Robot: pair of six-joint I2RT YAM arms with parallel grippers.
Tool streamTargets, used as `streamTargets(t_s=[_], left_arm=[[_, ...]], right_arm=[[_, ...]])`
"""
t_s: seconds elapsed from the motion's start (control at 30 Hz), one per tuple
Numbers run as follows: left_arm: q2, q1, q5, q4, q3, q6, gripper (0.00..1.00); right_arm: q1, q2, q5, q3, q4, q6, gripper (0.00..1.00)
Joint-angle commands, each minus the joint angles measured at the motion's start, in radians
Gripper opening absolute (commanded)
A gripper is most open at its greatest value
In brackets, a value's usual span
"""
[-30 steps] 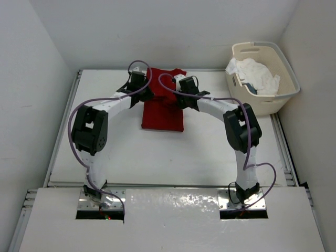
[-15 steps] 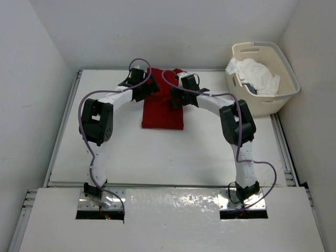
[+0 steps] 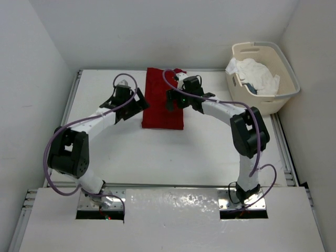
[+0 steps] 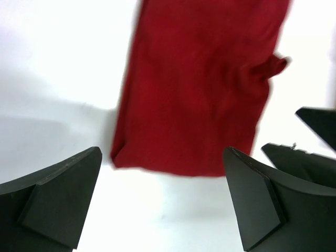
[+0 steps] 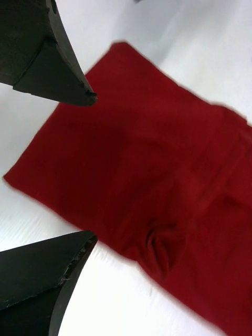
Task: Fold and stack the t-shirts
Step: Fold the folded rectangular tshirt in 1/3 of the way, then grab one side of the 2/3 rectangular tshirt with both arms
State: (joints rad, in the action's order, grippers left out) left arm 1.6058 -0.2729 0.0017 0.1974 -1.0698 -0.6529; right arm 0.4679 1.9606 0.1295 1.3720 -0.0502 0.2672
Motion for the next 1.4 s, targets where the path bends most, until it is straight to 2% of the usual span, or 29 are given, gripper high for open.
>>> streamTargets(t_s=[0.0,0.1,0.2,0.23,0.27,0.33,0.47,0.57,0.6,0.67,0.7,0.77,0.8,0.83,0.87,0.9,1.0,1.1,1.23,1.37], left_arm=[[-0.040,0.008,-0.028,-0.030,0.076,-0.017,1.00],[-0.032,0.008,-0.008,-0.022,0.110,-0.017,1.00],[-0.004,0.009,0.032,-0.090,0.134,-0.014,0.98],[0.008,0.009,0.034,-0.095,0.123,-0.011,0.95],[0.038,0.009,0.041,-0.120,0.120,-0.011,0.87],[0.090,0.009,0.078,-0.148,0.113,-0.013,0.79],[0.152,0.009,0.093,-0.147,0.099,-0.007,0.68],[0.163,0.008,0.083,-0.159,0.123,-0.002,0.63],[0.177,0.009,0.080,-0.165,0.128,0.001,0.58],[0.195,0.008,0.099,-0.177,0.128,0.002,0.47],[0.216,0.008,0.106,-0.179,0.123,0.002,0.37],[0.232,0.006,0.121,-0.173,0.119,-0.001,0.25],[0.232,0.005,0.121,-0.171,0.123,-0.001,0.14],[0.226,0.003,0.118,-0.174,0.131,-0.004,0.08],[0.214,0.003,0.112,-0.174,0.145,-0.005,0.03],[0.206,0.003,0.109,-0.168,0.148,-0.005,0.00],[0.178,0.000,0.100,-0.164,0.160,-0.002,0.00],[0.163,-0.002,0.098,-0.150,0.160,0.004,0.00],[0.108,-0.025,0.090,-0.162,0.221,0.009,0.00],[0.019,-0.054,0.081,-0.129,0.269,0.009,0.00]], right_arm=[[0.011,0.047,0.105,0.035,0.070,0.050,0.99],[0.011,0.077,0.124,0.062,0.012,0.081,0.99],[0.011,-0.004,0.076,-0.089,0.045,0.139,0.99],[0.012,-0.029,0.062,-0.128,0.094,0.148,0.99],[0.014,-0.046,0.042,-0.184,0.098,0.158,0.99],[0.014,-0.086,0.010,-0.244,0.098,0.158,0.99],[0.012,-0.123,-0.056,-0.322,0.108,0.184,0.99],[0.012,-0.114,-0.027,-0.346,0.144,0.211,0.96],[0.012,-0.098,-0.007,-0.344,0.150,0.222,0.91],[0.012,-0.089,-0.002,-0.359,0.209,0.237,0.88],[0.012,-0.085,-0.004,-0.366,0.223,0.248,0.82],[0.011,-0.059,0.004,-0.350,0.222,0.248,0.72],[0.011,-0.048,0.009,-0.346,0.227,0.248,0.68],[0.011,-0.046,0.013,-0.350,0.239,0.253,0.65],[0.011,-0.043,0.016,-0.349,0.245,0.265,0.56],[0.011,-0.039,0.022,-0.347,0.234,0.268,0.52],[0.011,-0.043,0.050,-0.384,0.242,0.286,0.39],[0.011,-0.058,0.070,-0.424,0.239,0.296,0.30],[0.011,-0.086,0.094,-0.502,0.269,0.313,0.00],[0.012,-0.181,0.159,-0.573,0.257,0.296,0.00]])
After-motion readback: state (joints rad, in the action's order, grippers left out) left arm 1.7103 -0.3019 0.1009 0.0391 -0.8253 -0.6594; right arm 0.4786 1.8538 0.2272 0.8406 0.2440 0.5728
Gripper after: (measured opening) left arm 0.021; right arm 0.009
